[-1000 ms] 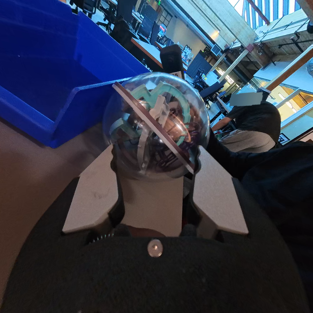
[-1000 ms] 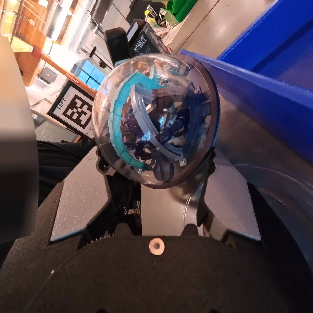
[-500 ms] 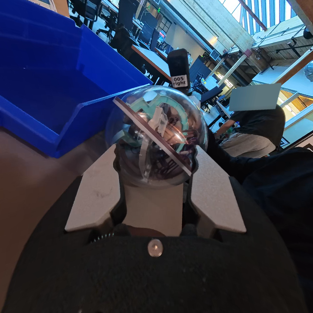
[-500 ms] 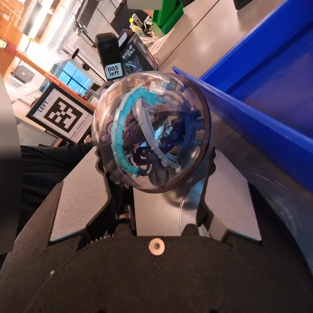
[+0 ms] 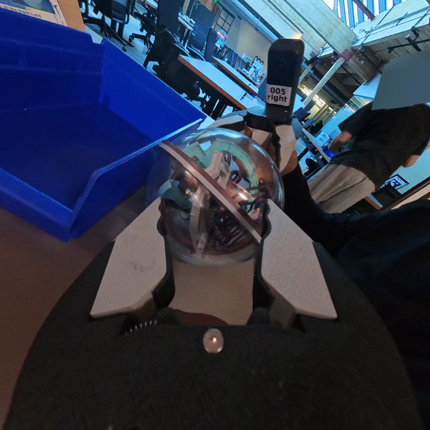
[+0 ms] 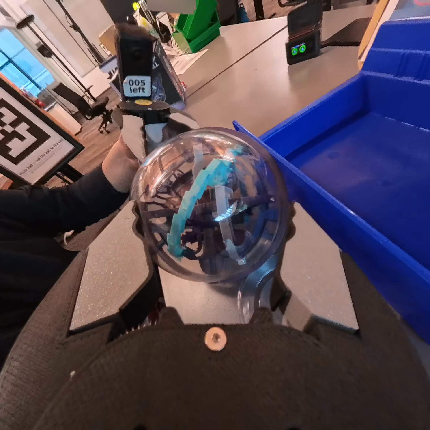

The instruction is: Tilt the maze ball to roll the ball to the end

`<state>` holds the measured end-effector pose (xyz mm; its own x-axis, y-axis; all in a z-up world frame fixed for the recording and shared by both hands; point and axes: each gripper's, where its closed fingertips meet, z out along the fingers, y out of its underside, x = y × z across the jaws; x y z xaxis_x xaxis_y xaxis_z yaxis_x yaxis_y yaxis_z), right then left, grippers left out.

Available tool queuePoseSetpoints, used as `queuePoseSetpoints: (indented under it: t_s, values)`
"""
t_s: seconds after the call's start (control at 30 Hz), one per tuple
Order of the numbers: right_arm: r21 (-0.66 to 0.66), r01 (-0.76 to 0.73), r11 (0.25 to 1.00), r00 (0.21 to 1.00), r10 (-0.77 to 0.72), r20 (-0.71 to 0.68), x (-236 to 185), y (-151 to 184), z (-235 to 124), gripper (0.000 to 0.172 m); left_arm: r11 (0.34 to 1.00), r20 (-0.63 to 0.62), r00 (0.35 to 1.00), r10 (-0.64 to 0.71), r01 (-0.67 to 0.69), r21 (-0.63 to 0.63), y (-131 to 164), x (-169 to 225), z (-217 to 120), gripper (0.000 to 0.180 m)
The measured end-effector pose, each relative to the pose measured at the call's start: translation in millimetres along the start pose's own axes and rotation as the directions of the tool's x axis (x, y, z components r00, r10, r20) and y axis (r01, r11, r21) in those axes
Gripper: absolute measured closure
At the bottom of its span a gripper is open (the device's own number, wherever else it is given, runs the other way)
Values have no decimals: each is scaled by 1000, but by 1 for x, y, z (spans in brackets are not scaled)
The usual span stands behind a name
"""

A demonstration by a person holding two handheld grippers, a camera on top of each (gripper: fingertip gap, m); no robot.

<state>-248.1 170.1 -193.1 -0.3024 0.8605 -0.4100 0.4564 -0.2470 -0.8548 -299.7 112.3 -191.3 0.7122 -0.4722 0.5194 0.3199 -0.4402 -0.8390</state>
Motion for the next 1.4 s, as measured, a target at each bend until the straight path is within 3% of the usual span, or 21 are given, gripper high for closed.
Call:
queuePoseSetpoints:
  t_s: [0.2,0.43,0.53,0.73,0.83,1.17,1.4]
  values:
    - [-8,-57,998,997,58,51,-1,7,1,49,999,32,999,35,-34,-14,0,2,0,98]
    - [-3,-94,996,992,93,87,-2,11,0,50,999,41,999,17,-16,-31,23,9,-14,85]
    - [4,-124,992,987,123,108,-3,14,2,47,998,20,1000,7,-6,-62,36,18,-5,78]
    - [33,-197,980,972,191,134,0,19,1,44,992,123,989,85,-72,-105,46,17,14,65]
    - [28,-201,979,971,195,136,-2,22,-1,43,992,159,982,98,-85,-88,43,11,14,77]
    - [-3,-199,980,972,198,127,-3,26,-1,43,991,137,985,107,-95,-91,40,11,11,79]
    - [-72,-183,980,976,190,105,-8,39,3,48,996,130,988,84,-82,-21,28,8,-4,91]
